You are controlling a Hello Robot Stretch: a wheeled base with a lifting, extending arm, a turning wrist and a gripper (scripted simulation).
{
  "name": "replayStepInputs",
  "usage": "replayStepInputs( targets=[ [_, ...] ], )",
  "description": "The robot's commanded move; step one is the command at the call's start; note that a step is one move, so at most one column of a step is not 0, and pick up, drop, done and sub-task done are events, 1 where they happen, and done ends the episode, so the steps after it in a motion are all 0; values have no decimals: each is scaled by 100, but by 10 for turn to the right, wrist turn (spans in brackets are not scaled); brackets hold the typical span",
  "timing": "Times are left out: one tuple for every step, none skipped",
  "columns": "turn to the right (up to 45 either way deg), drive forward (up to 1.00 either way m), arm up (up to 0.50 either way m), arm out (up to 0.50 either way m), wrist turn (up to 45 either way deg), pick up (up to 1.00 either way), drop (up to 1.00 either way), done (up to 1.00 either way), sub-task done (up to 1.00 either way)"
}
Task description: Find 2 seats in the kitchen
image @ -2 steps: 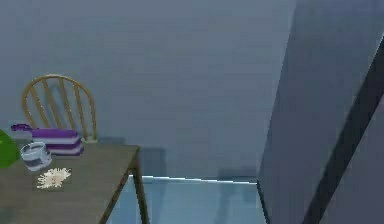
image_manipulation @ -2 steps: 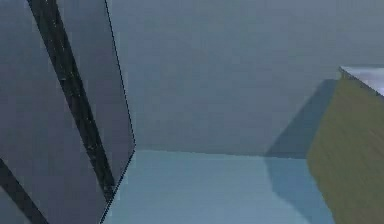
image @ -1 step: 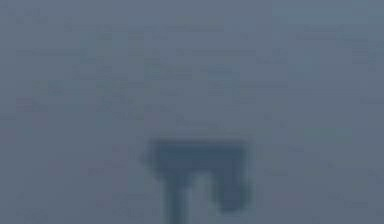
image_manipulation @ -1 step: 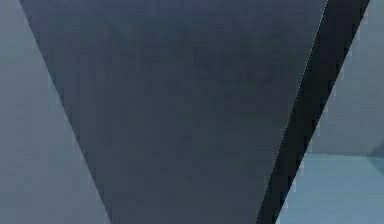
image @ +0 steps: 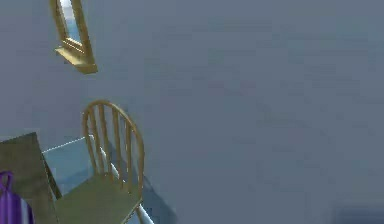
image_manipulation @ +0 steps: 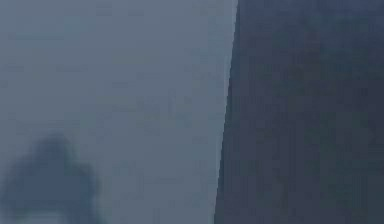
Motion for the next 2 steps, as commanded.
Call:
replayStepInputs(
  targets=[
    [-360, 0, 0, 0, 0, 0, 0, 0, 0],
    [0, 0, 0, 0, 0, 0, 0, 100, 0]
  ],
)
